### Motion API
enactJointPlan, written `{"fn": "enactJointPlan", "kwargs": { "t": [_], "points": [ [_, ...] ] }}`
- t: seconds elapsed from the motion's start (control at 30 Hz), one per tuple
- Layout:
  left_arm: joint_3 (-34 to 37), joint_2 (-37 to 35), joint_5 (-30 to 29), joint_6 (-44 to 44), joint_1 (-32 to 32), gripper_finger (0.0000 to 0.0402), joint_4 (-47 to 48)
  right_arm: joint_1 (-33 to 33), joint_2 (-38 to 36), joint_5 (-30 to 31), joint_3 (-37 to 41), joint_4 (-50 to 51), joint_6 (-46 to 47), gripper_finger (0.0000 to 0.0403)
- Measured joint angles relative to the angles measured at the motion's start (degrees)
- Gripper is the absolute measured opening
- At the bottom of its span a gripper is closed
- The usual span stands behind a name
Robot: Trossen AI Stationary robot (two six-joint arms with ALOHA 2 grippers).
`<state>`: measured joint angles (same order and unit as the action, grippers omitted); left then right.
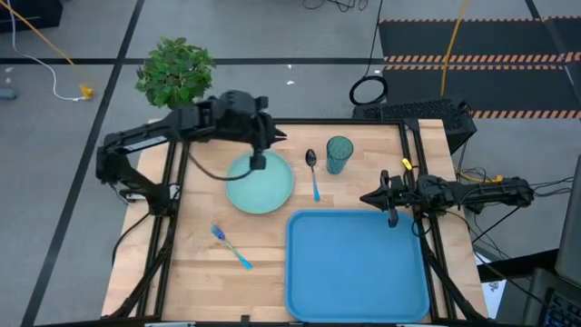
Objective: Pick and place plate/cup/fork/spoon on tray
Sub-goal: Put the glass cup into the food tray
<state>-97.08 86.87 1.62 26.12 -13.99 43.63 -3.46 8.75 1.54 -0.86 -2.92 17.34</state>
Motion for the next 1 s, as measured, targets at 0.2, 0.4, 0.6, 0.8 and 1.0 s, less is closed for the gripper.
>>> {"fn": "enactJointPlan", "kwargs": {
  "t": [0.2,0.4,0.6,0.8,1.0],
  "points": [
    [-0.01,6.22,0.57,3.63,-0.9,0.0037,-3.77,0.0,2.23,-0.11,-2.19,1.54,1.5,0.0],
    [0.01,13.17,0.98,7.51,-0.9,0.0037,-11.83,0.03,5.72,0.11,-4.49,2.57,-0.11,0.0],
    [0.01,18.04,1.37,11.04,-0.94,0.0038,-16.79,0.87,9.16,0.14,-5.49,3.25,-1.2,0.0],
    [0.02,21.57,1.54,14.89,-0.95,0.0087,-20.05,2.73,12.02,-0.11,-6.85,3.77,-1.62,0.0],
    [0.01,24.6,1.76,18.31,-0.95,0.0154,-24.25,3.12,13.52,-0.54,-7.79,4.56,-0.77,0.0]
  ]
}}
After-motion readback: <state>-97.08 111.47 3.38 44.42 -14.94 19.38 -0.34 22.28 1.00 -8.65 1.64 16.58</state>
